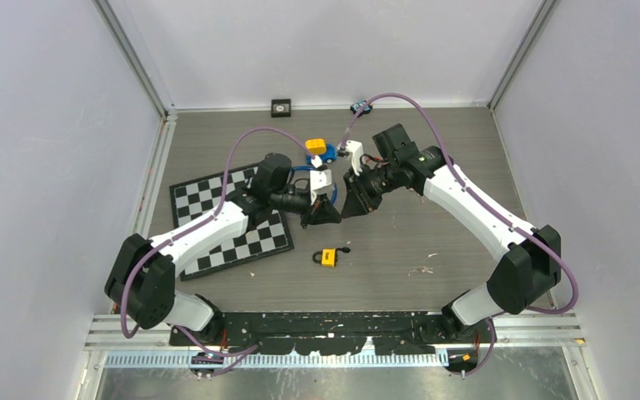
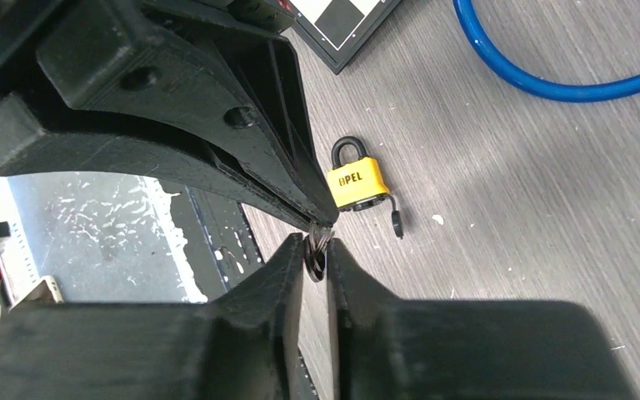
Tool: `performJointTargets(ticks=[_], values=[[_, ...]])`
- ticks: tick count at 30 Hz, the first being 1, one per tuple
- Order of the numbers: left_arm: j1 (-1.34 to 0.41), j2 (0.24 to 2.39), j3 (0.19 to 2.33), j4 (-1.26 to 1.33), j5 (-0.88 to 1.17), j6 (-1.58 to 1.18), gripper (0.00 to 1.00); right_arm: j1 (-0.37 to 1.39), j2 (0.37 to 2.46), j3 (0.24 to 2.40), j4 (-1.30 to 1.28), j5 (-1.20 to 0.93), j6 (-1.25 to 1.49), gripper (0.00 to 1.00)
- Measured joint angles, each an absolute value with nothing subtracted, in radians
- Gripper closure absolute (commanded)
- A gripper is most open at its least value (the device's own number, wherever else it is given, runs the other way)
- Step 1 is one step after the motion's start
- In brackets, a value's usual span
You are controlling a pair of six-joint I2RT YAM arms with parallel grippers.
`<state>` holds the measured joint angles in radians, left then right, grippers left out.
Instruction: Unlock with the key
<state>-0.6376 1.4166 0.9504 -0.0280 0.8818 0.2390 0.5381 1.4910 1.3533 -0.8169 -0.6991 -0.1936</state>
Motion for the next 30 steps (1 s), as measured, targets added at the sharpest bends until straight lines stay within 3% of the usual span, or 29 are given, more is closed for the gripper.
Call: performJointTargets(ticks=[3, 6, 19, 30], values=[[-0.64, 1.416, 0.95, -0.033, 0.879, 0.242, 1.0, 0.536, 1.491, 1.353, -0.815, -0.694, -0.18, 0.54], [-0.643, 1.416, 0.95, -0.043, 0.879, 0.249, 1.0, 0.525, 1.491, 1.353, -0.812, -0.686, -0.176, 0.52], [-0.651, 1.382, 0.933, -0.096, 0.823, 0.375, 1.0, 0.513, 1.494, 1.354, -0.81, -0.711, -0.164, 0.55], [-0.695, 1.376, 0.929, -0.124, 0.707, 0.456, 1.0, 0.513, 1.59, 1.371, -0.801, -0.795, -0.133, 0.7]])
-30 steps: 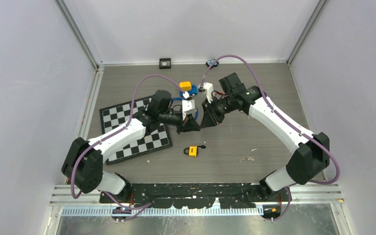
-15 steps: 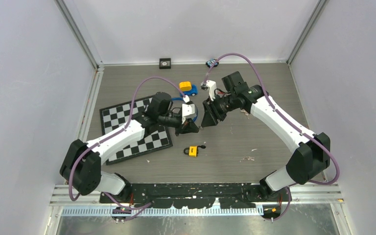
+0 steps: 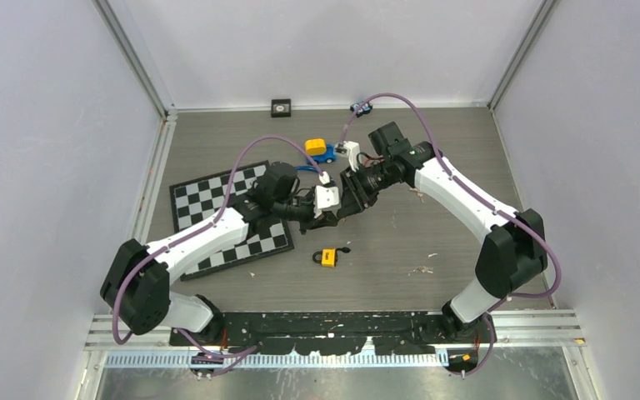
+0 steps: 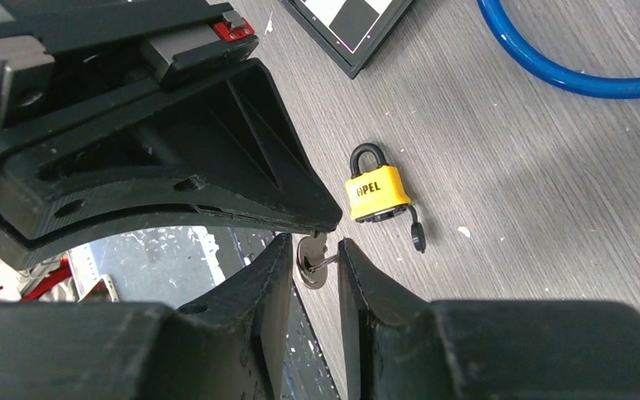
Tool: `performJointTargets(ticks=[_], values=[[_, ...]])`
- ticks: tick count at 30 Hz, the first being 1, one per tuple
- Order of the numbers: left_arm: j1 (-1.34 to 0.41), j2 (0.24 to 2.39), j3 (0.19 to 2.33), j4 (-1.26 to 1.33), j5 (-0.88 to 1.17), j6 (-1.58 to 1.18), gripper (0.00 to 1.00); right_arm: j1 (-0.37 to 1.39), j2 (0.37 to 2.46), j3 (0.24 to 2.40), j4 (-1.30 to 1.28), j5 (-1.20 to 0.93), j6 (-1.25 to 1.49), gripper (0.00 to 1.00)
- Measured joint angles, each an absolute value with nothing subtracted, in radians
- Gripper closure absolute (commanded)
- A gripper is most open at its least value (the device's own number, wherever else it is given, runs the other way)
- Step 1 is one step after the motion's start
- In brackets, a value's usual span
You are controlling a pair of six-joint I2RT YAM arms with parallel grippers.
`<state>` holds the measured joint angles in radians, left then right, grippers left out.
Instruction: Unlock with the key
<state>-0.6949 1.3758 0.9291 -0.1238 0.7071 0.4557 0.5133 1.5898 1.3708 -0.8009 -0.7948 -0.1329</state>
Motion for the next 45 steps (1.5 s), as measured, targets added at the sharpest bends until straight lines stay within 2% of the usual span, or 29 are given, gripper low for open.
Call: performJointTargets(ticks=[4, 11, 14, 16, 17, 19, 23, 30, 32, 38, 41, 45], values=[[-0.701, 1.375, 0.929, -0.127, 0.679, 0.459, 1.0, 0.513, 1.602, 1.371, -0.799, -0.805, -0.13, 0.76], [-0.707, 1.375, 0.926, -0.135, 0.646, 0.462, 1.0, 0.513, 1.602, 1.371, -0.788, -0.801, -0.129, 0.98], [-0.707, 1.375, 0.926, -0.138, 0.642, 0.463, 1.0, 0.513, 1.602, 1.371, -0.785, -0.791, -0.128, 0.99], [-0.707, 1.375, 0.926, -0.14, 0.639, 0.462, 1.0, 0.513, 1.602, 1.371, -0.785, -0.785, -0.129, 0.97], [-0.707, 1.375, 0.926, -0.14, 0.637, 0.462, 1.0, 0.514, 1.602, 1.371, -0.785, -0.781, -0.129, 0.89], [-0.707, 1.375, 0.926, -0.14, 0.636, 0.462, 1.0, 0.514, 1.602, 1.371, -0.786, -0.78, -0.13, 0.81], [-0.707, 1.375, 0.926, -0.14, 0.632, 0.462, 1.0, 0.517, 1.6, 1.37, -0.793, -0.774, -0.15, 0.7], [-0.707, 1.375, 0.926, -0.14, 0.629, 0.461, 1.0, 0.535, 1.596, 1.36, -0.801, -0.746, -0.174, 0.7], [-0.707, 1.375, 0.926, -0.14, 0.629, 0.461, 1.0, 0.538, 1.596, 1.359, -0.802, -0.743, -0.178, 0.74], [-0.707, 1.374, 0.925, -0.14, 0.623, 0.461, 1.0, 0.54, 1.596, 1.359, -0.801, -0.741, -0.184, 0.99], [-0.708, 1.371, 0.919, -0.136, 0.614, 0.456, 1.0, 0.54, 1.596, 1.359, -0.8, -0.736, -0.186, 0.99], [-0.71, 1.362, 0.907, -0.122, 0.599, 0.457, 0.72, 0.541, 1.596, 1.359, -0.794, -0.718, -0.185, 0.99]])
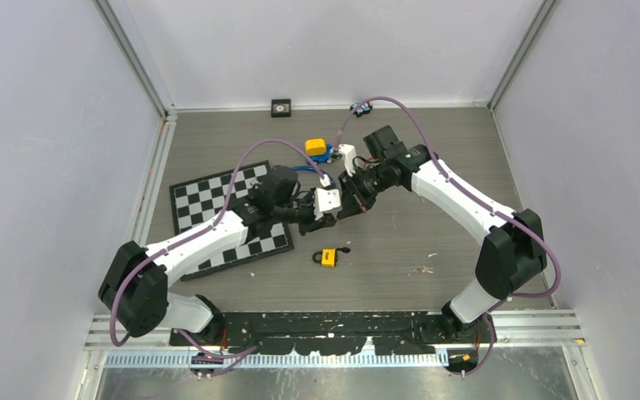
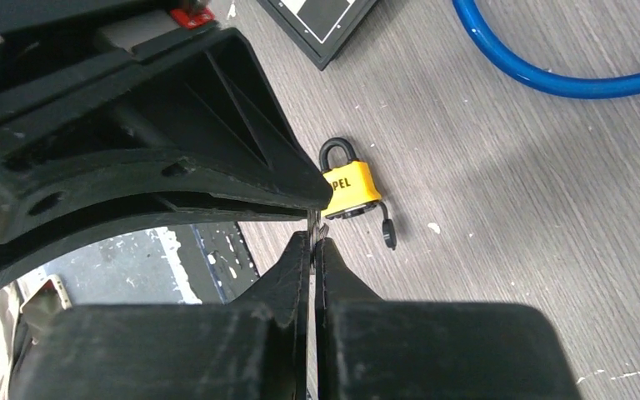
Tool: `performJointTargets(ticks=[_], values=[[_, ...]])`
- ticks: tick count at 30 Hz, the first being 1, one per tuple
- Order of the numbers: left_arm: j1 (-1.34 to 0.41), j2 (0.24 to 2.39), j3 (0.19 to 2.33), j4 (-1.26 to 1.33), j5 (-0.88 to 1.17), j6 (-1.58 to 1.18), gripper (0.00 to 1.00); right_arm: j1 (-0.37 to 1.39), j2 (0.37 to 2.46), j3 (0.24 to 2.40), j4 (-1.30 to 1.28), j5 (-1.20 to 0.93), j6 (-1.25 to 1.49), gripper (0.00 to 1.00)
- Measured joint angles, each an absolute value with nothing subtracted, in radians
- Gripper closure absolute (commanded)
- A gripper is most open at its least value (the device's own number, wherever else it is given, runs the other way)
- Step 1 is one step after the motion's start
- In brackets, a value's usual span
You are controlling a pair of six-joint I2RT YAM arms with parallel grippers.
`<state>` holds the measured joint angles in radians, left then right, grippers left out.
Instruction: Unlock with the key
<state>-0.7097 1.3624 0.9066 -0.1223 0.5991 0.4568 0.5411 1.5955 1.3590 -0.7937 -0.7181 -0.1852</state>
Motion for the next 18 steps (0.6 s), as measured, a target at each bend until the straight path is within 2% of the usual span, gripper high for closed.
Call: performJointTargets(ticks=[3, 7, 10, 18], values=[[-0.71, 1.352, 0.901, -0.126, 0.606, 0.477, 0.55, 0.542, 1.59, 1.348, -0.778, -0.694, -0.184, 0.99], [-0.709, 1.324, 0.899, -0.14, 0.621, 0.505, 0.43, 0.542, 1.573, 1.335, -0.778, -0.682, -0.188, 1.0], [-0.706, 1.308, 0.899, -0.146, 0.626, 0.513, 0.44, 0.542, 1.559, 1.334, -0.779, -0.684, -0.192, 0.99], [-0.705, 1.325, 0.918, -0.171, 0.629, 0.537, 0.62, 0.542, 1.555, 1.337, -0.793, -0.71, -0.186, 0.99]])
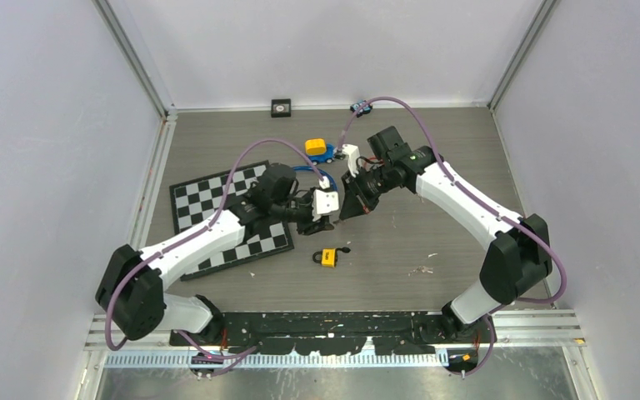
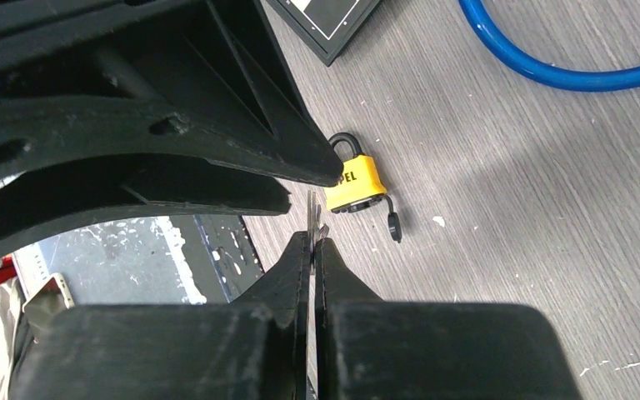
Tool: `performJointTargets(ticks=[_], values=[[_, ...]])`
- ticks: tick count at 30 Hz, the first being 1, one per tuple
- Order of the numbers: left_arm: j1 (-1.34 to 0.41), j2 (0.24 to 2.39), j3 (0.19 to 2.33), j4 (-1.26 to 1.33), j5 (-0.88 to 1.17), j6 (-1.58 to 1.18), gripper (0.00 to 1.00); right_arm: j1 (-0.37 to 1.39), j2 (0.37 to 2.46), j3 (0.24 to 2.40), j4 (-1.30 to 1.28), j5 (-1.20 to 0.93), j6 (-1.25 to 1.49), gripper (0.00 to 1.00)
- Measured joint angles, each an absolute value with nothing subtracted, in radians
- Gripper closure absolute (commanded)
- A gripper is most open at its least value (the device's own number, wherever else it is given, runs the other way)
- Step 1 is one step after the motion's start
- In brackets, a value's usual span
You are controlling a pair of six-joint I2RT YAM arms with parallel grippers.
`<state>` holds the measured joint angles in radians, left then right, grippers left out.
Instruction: Unlock with the key
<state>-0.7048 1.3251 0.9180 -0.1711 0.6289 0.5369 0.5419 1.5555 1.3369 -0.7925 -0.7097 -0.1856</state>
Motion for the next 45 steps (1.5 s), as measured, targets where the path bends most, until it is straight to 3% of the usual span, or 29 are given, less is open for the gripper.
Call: performJointTargets(ticks=[7, 18, 32, 42, 45], values=[[-0.705, 1.359, 0.943, -0.198, 0.628, 0.587, 0.68, 0.533, 1.562, 1.34, -0.794, -0.738, -0.174, 1.0], [-0.705, 1.39, 0.945, -0.199, 0.632, 0.578, 0.92, 0.52, 1.565, 1.343, -0.794, -0.753, -0.159, 1.0], [-0.706, 1.394, 0.945, -0.191, 0.654, 0.519, 0.8, 0.517, 1.574, 1.343, -0.793, -0.754, -0.147, 1.0], [-0.712, 1.397, 0.945, -0.185, 0.655, 0.505, 1.0, 0.515, 1.578, 1.343, -0.794, -0.758, -0.136, 1.0], [-0.712, 1.398, 0.945, -0.184, 0.655, 0.501, 1.0, 0.515, 1.578, 1.343, -0.794, -0.761, -0.135, 0.96]])
